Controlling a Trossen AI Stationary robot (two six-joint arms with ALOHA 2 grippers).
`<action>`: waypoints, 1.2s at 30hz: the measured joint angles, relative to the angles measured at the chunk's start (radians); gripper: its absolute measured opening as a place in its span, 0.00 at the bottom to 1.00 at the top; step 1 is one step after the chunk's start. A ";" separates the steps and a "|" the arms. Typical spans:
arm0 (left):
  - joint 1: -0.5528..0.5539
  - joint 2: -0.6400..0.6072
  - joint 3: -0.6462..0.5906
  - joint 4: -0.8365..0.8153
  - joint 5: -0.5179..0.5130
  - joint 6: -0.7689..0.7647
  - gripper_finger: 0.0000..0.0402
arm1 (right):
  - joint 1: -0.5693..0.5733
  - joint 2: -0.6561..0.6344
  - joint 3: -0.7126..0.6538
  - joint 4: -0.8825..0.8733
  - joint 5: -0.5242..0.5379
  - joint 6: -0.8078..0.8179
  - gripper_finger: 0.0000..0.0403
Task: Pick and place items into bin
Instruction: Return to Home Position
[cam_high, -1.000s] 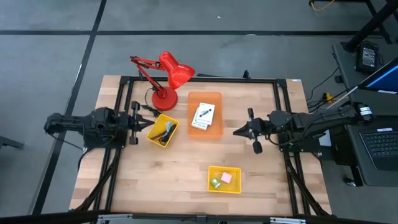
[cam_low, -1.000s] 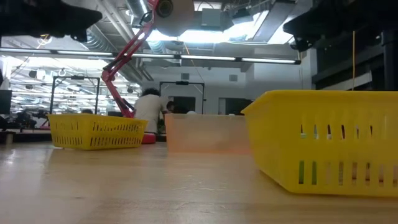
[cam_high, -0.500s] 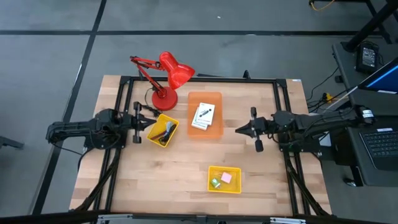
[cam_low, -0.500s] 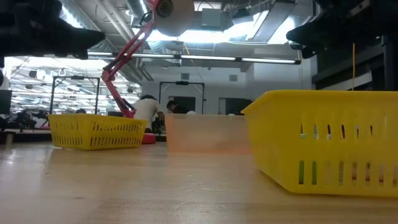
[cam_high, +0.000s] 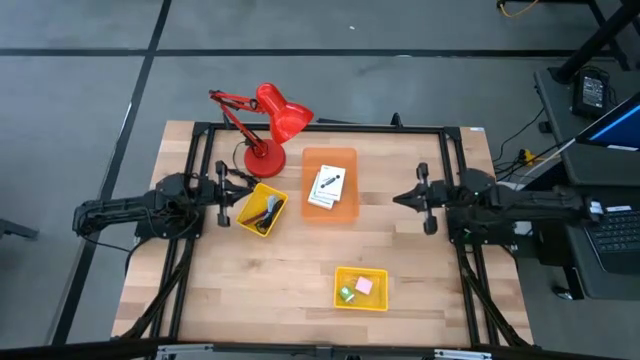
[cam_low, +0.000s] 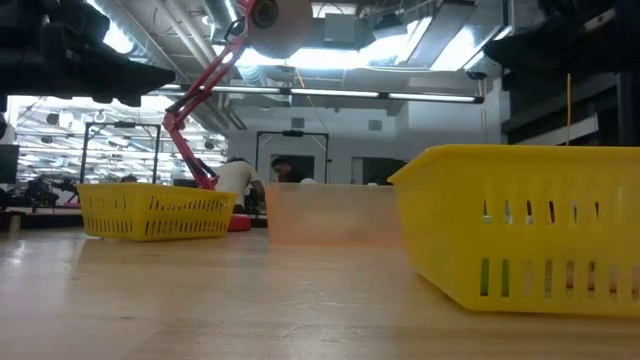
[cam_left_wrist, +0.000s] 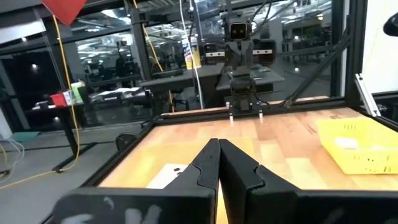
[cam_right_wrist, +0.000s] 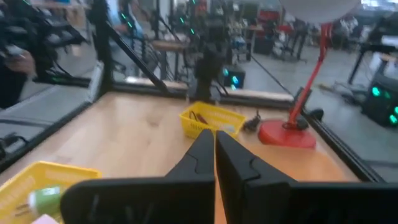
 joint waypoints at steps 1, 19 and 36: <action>0.000 0.000 0.000 0.000 -0.001 0.000 0.01 | -0.012 -0.026 -0.011 -0.001 -0.027 0.001 0.00; 0.000 0.000 0.000 0.000 -0.007 -0.077 0.01 | -0.046 -0.244 -0.227 0.067 -0.064 0.085 0.00; 0.000 0.000 0.000 -0.001 -0.007 -0.076 0.01 | -0.046 -0.244 -0.246 0.025 -0.064 0.057 0.00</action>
